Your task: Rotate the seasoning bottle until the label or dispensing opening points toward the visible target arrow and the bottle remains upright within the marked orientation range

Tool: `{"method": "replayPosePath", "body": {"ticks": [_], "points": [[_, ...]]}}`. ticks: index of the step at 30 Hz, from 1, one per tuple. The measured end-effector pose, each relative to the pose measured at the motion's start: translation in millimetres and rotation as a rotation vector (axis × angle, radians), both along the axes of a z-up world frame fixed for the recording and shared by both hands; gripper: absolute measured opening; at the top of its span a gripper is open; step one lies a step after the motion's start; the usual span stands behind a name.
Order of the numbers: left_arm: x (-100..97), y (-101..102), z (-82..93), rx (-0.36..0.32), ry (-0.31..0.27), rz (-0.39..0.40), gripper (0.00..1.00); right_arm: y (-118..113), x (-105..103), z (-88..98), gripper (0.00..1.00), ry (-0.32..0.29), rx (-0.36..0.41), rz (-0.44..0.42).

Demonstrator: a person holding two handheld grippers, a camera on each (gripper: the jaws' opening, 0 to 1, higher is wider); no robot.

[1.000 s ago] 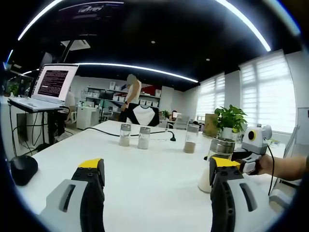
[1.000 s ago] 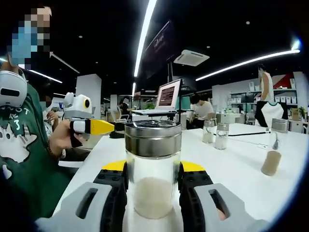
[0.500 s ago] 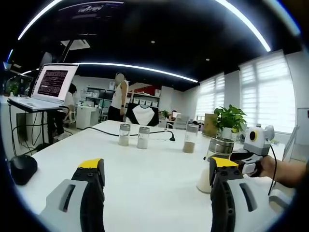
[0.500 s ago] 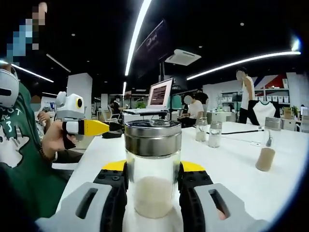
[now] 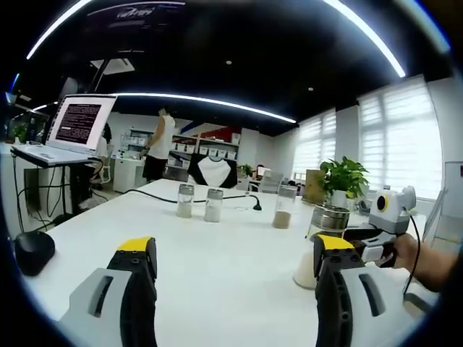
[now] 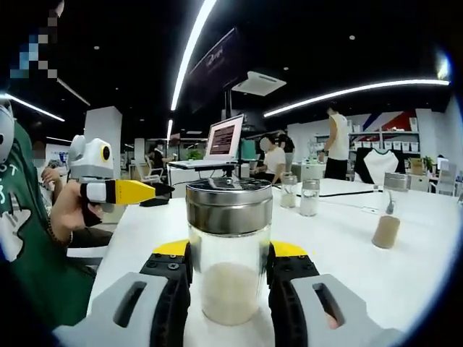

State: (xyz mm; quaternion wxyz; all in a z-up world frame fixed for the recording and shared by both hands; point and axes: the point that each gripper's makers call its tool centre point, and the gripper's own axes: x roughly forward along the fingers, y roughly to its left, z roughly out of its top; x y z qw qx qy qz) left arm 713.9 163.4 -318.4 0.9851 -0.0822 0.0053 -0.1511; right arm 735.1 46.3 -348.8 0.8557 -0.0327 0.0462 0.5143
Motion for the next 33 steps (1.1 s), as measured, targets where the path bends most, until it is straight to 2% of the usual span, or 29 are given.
{"method": "replayPosePath", "body": {"ticks": [14, 33], "points": [[0.3, 2.7, 0.1, 0.004, -0.001, 0.007, 0.94, -0.8, 2.9, -0.7, 0.39, 0.003, -0.020, -0.089], [-0.4, -3.0, 0.4, 0.001, -0.001, -0.006, 0.94, -6.0, 5.2, -1.9, 0.39, -0.020, -0.017, -0.305]]}}
